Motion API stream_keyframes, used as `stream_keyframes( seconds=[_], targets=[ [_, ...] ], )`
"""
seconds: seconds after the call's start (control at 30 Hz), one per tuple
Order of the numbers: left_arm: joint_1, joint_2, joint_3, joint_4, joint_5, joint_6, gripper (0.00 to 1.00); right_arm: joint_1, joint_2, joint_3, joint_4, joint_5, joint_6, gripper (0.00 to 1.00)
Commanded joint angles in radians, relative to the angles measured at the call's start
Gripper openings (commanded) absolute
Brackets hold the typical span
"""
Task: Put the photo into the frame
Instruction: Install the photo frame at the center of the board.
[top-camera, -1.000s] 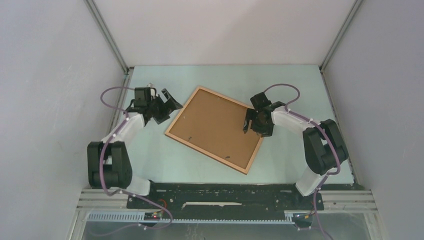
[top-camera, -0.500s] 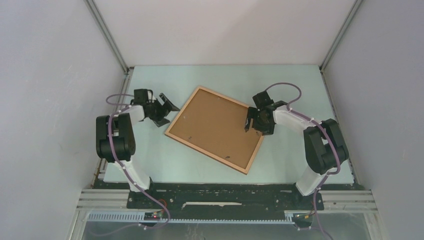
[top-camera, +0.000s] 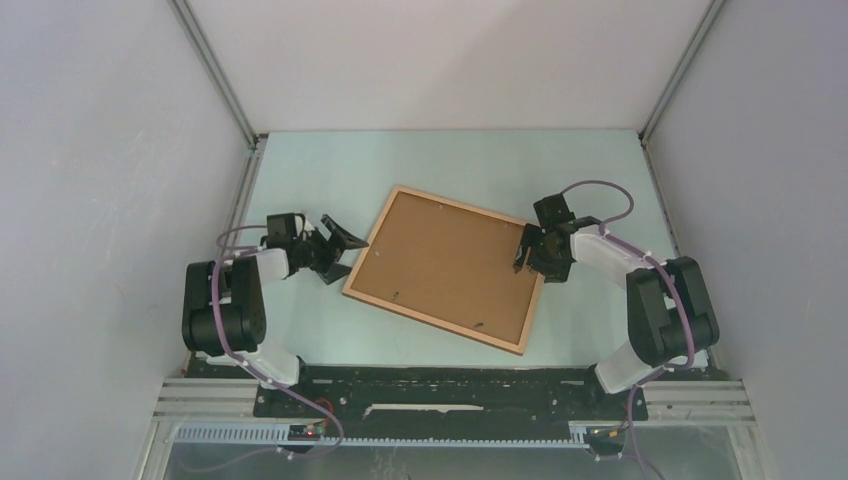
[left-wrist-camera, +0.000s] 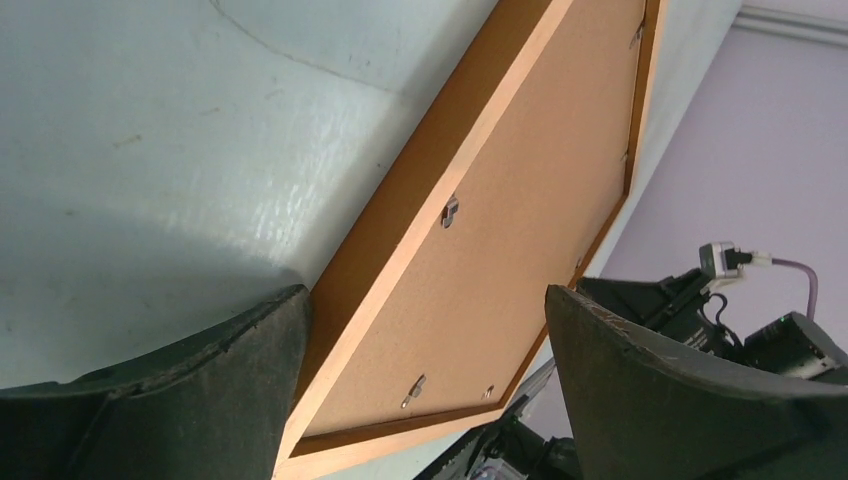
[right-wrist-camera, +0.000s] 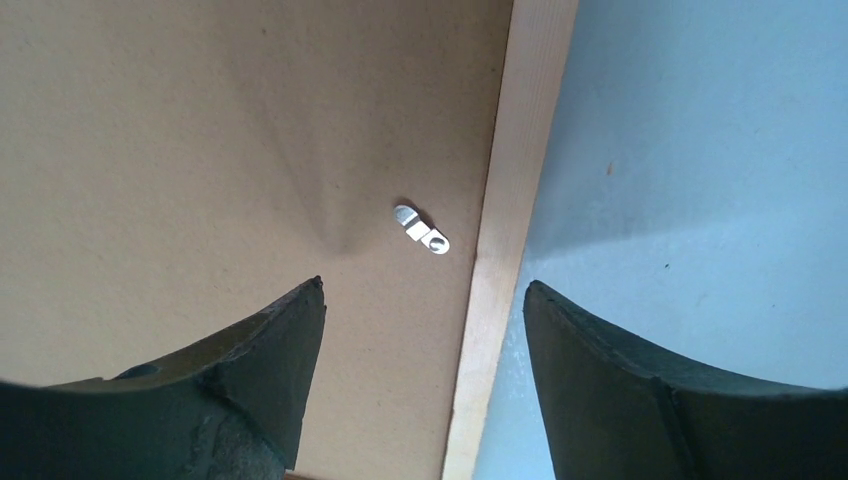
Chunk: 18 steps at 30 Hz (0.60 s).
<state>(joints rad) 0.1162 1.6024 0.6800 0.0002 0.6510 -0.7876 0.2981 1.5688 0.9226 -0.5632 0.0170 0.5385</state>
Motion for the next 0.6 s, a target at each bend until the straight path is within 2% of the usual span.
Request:
stream_keyframes(
  seconds=[0.0,0.13,0.33,0.57],
  targets=[
    [-0.003,-0.039,-0.045,-0.005,0.075,-0.003,0.97,-0.014,0.005,0.007,0.071,0.029,-0.034,0.78],
    [0.004,-0.038,-0.043,-0.010,0.093,0.013,0.96,-0.032,0.019,0.012,0.084,0.028,-0.037,0.67],
    [0.011,-0.036,-0.072,0.058,0.100,-0.033,0.96,-0.025,0.057,0.029,0.076,0.062,-0.029,0.63],
    [0.030,-0.012,-0.124,0.163,0.131,-0.108,0.96,-0.011,0.098,0.086,0.038,0.117,-0.020,0.52]
  ],
)
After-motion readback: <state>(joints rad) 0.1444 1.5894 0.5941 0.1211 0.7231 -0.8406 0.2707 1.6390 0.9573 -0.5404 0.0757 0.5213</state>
